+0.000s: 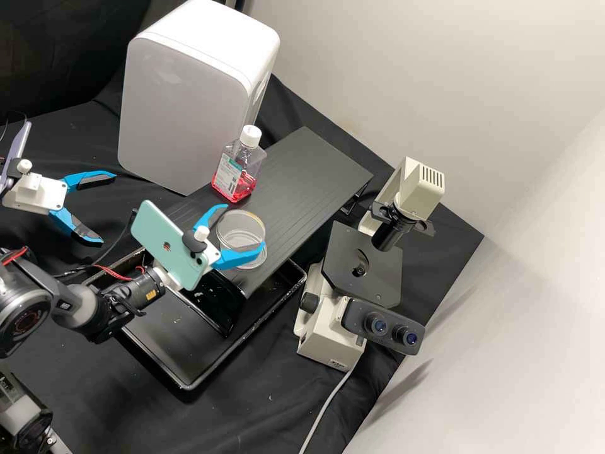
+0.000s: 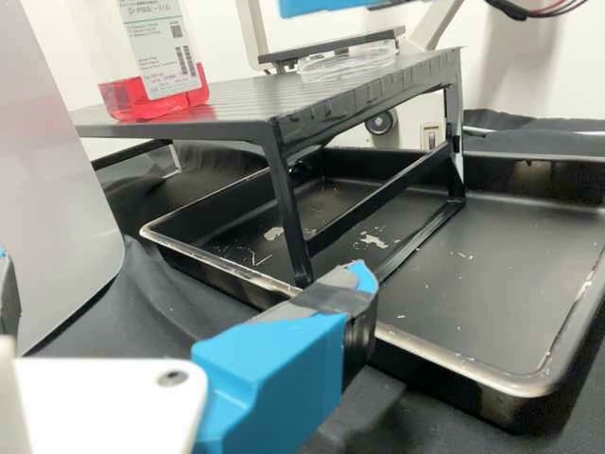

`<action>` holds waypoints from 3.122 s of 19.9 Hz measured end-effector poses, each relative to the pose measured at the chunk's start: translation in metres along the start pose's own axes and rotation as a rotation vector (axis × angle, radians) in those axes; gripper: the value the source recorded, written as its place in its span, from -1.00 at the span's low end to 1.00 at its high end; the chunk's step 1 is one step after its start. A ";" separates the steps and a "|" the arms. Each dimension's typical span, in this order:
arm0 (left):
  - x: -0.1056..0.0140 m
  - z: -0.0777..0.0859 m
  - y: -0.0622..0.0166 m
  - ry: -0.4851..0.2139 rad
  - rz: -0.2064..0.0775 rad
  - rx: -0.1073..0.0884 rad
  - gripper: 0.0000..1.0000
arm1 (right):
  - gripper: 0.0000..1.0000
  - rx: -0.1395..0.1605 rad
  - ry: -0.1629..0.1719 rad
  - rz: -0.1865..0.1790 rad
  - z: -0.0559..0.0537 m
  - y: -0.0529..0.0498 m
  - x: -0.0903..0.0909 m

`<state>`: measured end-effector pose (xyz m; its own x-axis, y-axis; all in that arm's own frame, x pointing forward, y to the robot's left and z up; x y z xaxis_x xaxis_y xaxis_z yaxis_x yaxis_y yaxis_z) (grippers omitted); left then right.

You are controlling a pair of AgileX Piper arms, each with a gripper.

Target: Remove the lid from the petri dish

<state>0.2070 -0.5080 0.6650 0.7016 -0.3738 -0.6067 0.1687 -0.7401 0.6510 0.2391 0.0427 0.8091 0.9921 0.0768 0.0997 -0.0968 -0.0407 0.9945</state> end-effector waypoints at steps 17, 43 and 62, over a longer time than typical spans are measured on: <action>0.000 0.000 0.0000 0.000 0.000 0.000 1.00 | -1.00 -0.035 0.045 -0.116 -0.013 -0.030 -0.006; 0.000 0.000 0.0000 0.000 0.000 0.000 1.00 | -1.00 -0.055 0.011 -0.119 -0.007 -0.036 -0.004; 0.000 0.000 0.0000 0.000 0.000 0.000 1.00 | 1.00 -0.057 0.020 -0.127 -0.010 -0.038 -0.004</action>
<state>0.2070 -0.5080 0.6650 0.7016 -0.3738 -0.6067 0.1687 -0.7401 0.6510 0.2377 0.0542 0.7708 0.9948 0.0981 -0.0266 0.0241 0.0268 0.9994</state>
